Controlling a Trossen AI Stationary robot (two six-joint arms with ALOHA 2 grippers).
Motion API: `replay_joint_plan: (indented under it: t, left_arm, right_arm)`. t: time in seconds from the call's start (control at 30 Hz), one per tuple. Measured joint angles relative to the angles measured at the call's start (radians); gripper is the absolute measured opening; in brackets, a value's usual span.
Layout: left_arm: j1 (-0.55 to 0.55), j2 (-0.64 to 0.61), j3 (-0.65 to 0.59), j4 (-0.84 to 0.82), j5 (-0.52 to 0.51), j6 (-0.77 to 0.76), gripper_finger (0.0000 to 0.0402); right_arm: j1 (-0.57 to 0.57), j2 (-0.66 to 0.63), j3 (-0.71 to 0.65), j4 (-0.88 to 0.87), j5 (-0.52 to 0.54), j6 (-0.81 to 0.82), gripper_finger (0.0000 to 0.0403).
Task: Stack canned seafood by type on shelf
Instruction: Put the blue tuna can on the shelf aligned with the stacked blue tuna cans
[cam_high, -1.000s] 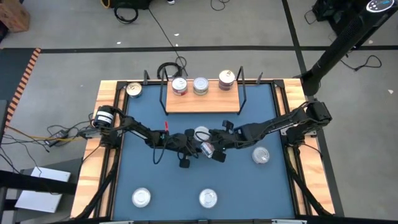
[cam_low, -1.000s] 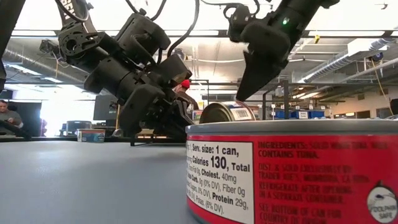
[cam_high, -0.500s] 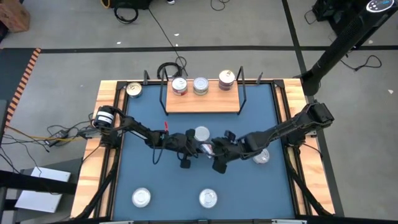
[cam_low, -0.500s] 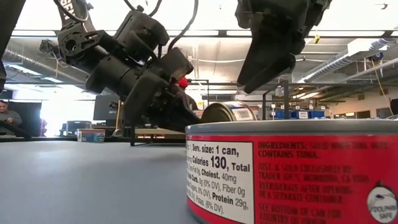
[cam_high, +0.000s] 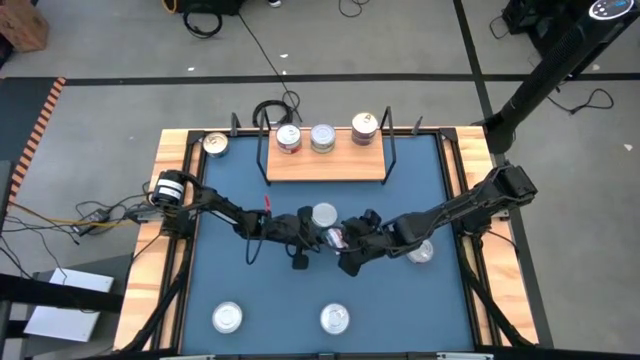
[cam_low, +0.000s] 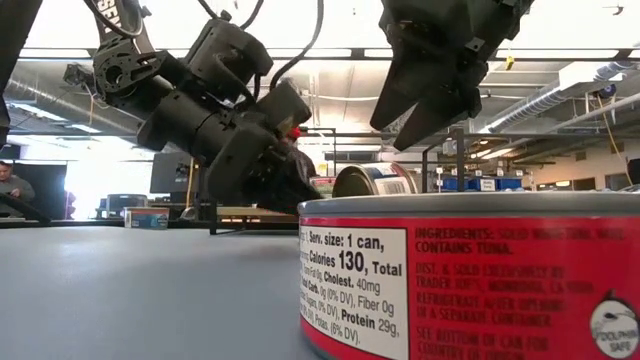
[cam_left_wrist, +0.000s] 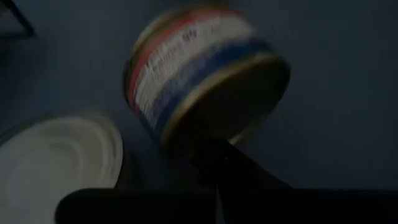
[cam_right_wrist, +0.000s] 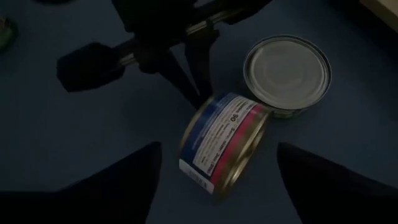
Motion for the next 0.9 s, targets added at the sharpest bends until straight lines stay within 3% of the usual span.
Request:
replay_joint_plan:
  t: [0.43, 0.9]
  left_arm:
    - [0.000, -0.002, -0.001, -0.124, -0.101, -0.005, 0.0005]
    - [0.000, -0.003, -0.001, -0.133, -0.105, -0.008, 0.0005]
  right_arm:
    - [-0.010, 0.078, 0.001, 0.068, 0.072, 0.028, 0.0343]
    - [-0.029, 0.132, 0.002, 0.069, 0.065, 0.009, 0.0342]
